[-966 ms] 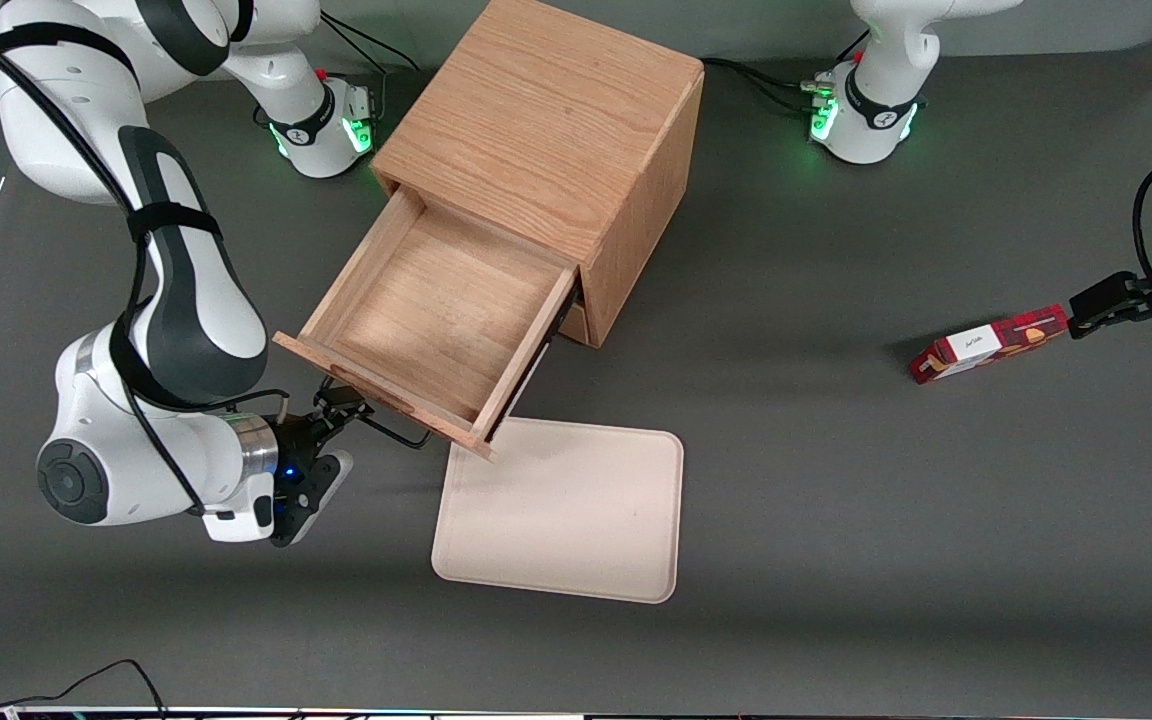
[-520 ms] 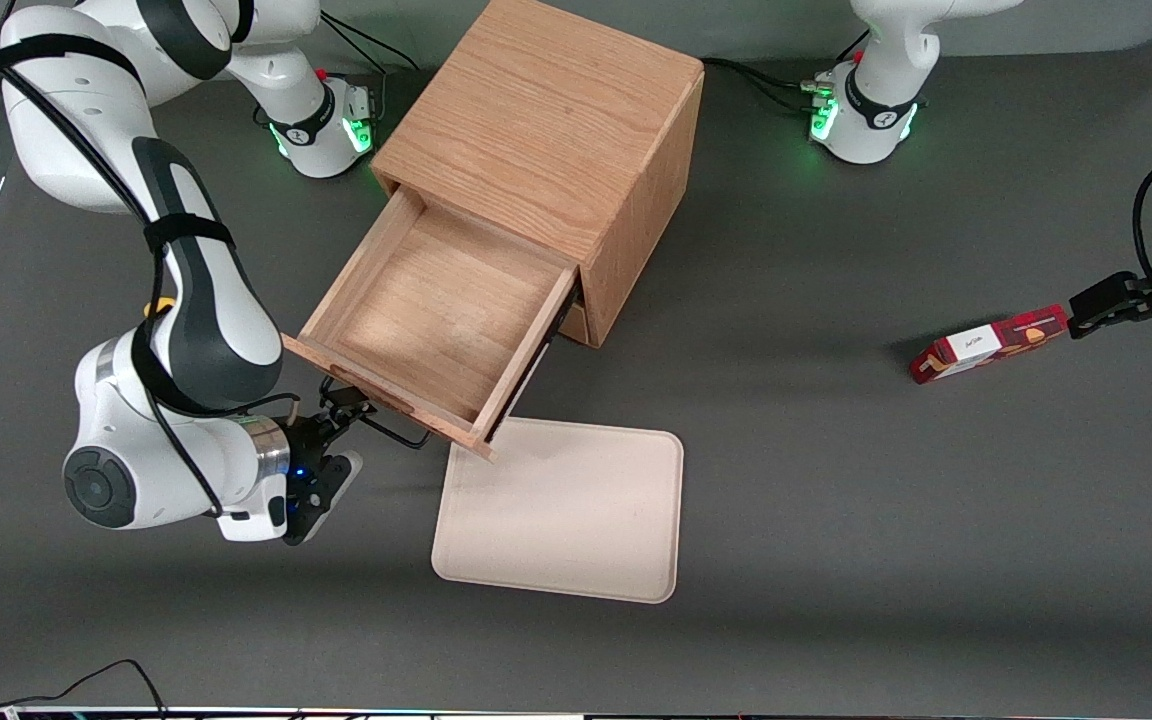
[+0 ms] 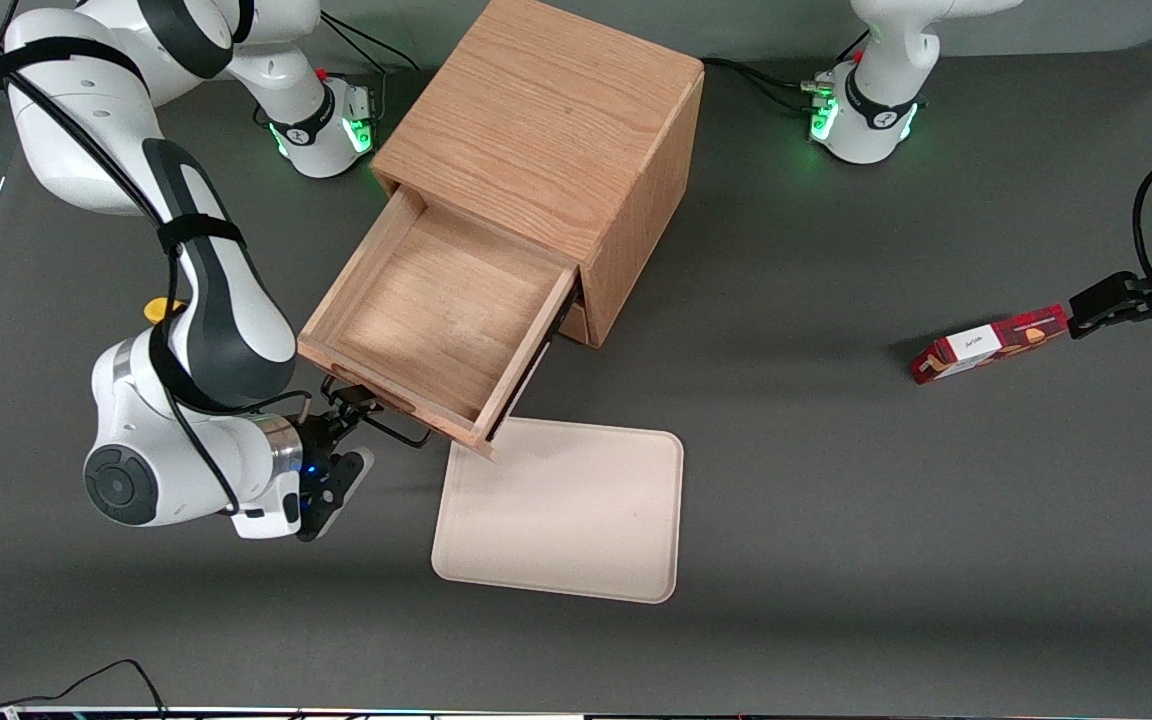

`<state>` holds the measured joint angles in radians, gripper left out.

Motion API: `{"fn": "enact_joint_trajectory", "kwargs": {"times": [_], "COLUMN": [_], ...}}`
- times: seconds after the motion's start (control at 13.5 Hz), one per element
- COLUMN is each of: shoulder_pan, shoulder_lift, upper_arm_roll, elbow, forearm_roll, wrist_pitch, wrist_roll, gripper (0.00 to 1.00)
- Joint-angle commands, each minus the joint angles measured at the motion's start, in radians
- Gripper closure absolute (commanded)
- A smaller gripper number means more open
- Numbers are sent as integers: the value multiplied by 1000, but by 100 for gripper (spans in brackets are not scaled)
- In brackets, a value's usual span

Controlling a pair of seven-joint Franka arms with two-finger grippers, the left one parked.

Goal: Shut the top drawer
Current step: 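Push the drawer front with the right gripper into the cabinet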

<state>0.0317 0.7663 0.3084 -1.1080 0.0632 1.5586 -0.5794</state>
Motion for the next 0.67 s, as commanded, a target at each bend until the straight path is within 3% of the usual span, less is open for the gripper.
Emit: {"fn": "enact_joint_trajectory", "kwargs": {"times": [0.0, 0.59], "shoulder_pan": [-4, -6], "shoulder_lift": [-16, -90], "upper_arm_roll": [17, 32], "elbow": [-33, -162], "forearm_roll": [-14, -13], "wrist_pitch": [18, 40], "wrist_roll": [-4, 29], "gripper": [0, 0]}}
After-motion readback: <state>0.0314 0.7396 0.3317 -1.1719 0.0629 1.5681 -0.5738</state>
